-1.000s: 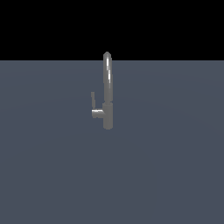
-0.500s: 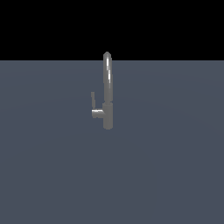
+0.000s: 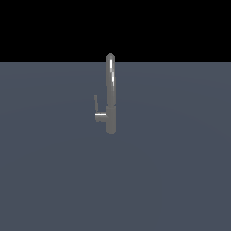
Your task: Turn on the faucet by rotating a designated handle.
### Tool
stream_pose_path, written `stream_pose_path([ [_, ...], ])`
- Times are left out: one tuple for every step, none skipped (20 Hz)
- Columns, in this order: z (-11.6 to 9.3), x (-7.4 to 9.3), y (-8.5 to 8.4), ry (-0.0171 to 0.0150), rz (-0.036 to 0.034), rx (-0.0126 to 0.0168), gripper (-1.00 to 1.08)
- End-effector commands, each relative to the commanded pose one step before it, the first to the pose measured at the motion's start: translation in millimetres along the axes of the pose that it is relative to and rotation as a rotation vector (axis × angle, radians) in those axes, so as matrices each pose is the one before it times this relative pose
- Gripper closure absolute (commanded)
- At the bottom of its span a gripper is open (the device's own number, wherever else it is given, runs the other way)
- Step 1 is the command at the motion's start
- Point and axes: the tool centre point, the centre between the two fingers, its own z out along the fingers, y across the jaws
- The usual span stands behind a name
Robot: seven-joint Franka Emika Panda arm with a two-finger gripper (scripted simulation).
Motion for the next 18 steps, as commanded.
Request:
stream_pose_path([
  [-0.76,-1.72,-19.4,0.04588,0.05317,-0.01804,1.08],
  [0.76,-1.04,-7.89,0.01724,0.01983,-0.00804,1.08],
  [1.3,-1.21,-7.99,0.01676,0.01946,-0.00825,1.08],
  [1.85,-1.39,-8.07,0.01627,0.01911,-0.00847,1.08],
  [2.41,-1.57,-8.13,0.01577,0.01876,-0.00869,1.08],
  [2.98,-1.75,-8.17,0.01527,0.01843,-0.00893,1.08],
  [3.55,-1.94,-8.2,0.01475,0.0181,-0.00917,1.08],
  [4.14,-2.14,-8.21,0.01423,0.01778,-0.00941,1.08],
  [4.72,-2.33,-8.2,0.01372,0.0175,-0.00967,1.08],
  [5.31,-2.53,-8.17,0.01318,0.01721,-0.00993,1.08],
  [5.91,-2.73,-8.13,0.01264,0.01694,-0.01021,1.08],
  [6.51,-2.92,-8.06,0.0121,0.0167,-0.0105,1.08],
  [7.11,-3.11,-7.98,0.01156,0.01646,-0.01079,1.08],
  [7.71,-3.3,-7.87,0.01101,0.01626,-0.01109,1.08],
  [8.31,-3.49,-7.75,0.01046,0.01606,-0.0114,1.08],
  [8.91,-3.67,-7.61,0.0099,0.01589,-0.01172,1.08],
  [9.5,-3.84,-7.45,0.00935,0.01574,-0.01206,1.08],
  [10.1,-4.01,-7.27,0.0088,0.01561,-0.01241,1.08],
])
